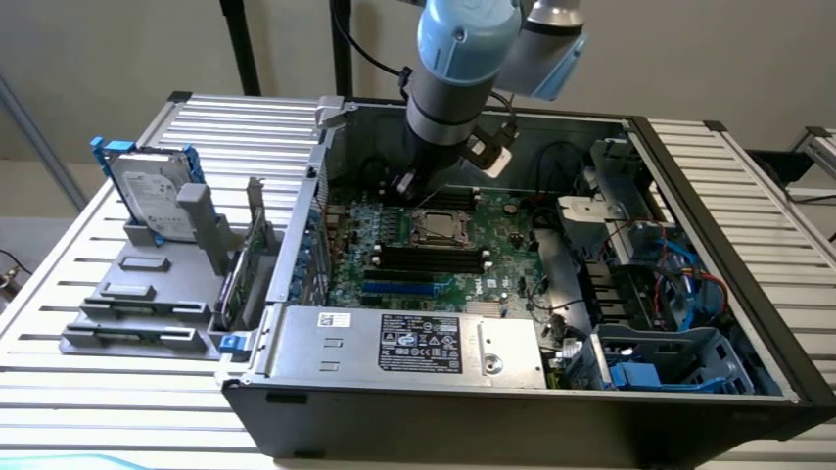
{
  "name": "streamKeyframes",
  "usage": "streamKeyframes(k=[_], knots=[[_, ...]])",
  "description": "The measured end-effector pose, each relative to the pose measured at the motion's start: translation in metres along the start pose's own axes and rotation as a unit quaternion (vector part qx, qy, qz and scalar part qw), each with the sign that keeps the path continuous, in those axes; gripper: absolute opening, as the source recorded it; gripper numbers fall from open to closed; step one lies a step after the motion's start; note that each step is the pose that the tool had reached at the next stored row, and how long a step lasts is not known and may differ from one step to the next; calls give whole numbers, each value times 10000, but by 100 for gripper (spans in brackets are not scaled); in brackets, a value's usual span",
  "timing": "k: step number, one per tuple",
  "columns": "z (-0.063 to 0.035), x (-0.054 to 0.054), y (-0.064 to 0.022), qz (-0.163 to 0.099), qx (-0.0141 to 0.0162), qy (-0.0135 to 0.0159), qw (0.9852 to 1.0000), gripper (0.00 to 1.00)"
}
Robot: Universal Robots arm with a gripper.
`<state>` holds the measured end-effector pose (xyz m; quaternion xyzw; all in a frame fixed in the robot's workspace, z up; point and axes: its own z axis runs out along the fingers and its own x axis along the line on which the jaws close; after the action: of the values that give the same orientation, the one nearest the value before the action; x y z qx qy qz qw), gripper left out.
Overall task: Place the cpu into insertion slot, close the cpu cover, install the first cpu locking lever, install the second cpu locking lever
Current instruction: 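Install the first cpu locking lever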
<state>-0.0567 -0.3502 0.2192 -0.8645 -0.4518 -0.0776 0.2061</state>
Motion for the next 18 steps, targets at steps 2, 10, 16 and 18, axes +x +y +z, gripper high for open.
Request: streamKeyframes(k=[2,10,16,18], knots=[[33,-11,10,0,-3,-5,10000,11],[113,-40,36,9,-98,-138,9999,11],[147,-48,42,15,-169,-238,9996,11],[156,-38,36,15,-172,-240,9996,11]])
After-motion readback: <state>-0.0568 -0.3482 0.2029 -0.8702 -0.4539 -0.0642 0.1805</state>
